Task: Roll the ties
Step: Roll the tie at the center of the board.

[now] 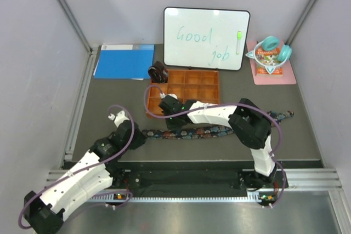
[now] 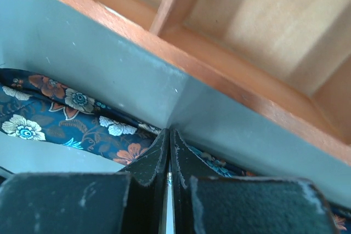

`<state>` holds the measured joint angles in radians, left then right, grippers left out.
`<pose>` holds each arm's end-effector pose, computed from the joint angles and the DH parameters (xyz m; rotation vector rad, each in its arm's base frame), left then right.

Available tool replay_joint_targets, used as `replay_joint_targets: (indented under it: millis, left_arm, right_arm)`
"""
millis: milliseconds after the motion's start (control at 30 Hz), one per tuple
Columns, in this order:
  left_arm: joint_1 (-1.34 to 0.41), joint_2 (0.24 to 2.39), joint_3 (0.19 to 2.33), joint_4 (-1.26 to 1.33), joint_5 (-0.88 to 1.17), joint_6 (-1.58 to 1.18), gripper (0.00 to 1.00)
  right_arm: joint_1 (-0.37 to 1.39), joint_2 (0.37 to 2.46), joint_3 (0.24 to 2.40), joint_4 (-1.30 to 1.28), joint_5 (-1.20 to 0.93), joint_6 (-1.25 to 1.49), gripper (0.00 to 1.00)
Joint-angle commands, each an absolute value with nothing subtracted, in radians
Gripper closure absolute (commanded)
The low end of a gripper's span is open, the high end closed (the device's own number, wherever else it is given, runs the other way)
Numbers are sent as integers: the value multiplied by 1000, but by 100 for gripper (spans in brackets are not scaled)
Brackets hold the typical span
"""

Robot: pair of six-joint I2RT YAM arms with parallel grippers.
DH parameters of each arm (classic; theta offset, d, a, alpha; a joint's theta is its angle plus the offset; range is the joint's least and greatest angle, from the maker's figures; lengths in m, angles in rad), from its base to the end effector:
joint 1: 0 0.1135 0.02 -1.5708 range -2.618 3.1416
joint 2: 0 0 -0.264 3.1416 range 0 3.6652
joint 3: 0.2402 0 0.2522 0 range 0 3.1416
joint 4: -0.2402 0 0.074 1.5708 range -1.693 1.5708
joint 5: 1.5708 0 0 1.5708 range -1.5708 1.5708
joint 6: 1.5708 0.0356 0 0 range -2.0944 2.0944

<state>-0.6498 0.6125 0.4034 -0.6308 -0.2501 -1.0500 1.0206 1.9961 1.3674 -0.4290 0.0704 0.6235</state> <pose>0.1076 -0.0707 0.1923 -0.5985 2.3619 -0.4976 0.2197 0.3534 0.1630 -0.5092 2.6575 0.4551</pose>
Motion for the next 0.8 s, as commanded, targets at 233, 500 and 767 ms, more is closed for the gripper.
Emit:
replay_joint_targets:
  millis: [233,500,767]
  left_arm:
    - [-647,561,399,-661,-385,-1121,45]
    - [-647,603,348,-615,-463,-1143,42]
    - [-647,626,310,-491,-485,-1118,46]
  right_arm:
    - [1037,1849,1371,-426,78,634,100]
    - [1035,1680,1232,-316,-43,641,95]
    - [1045,1401,875,18,-90,669,1]
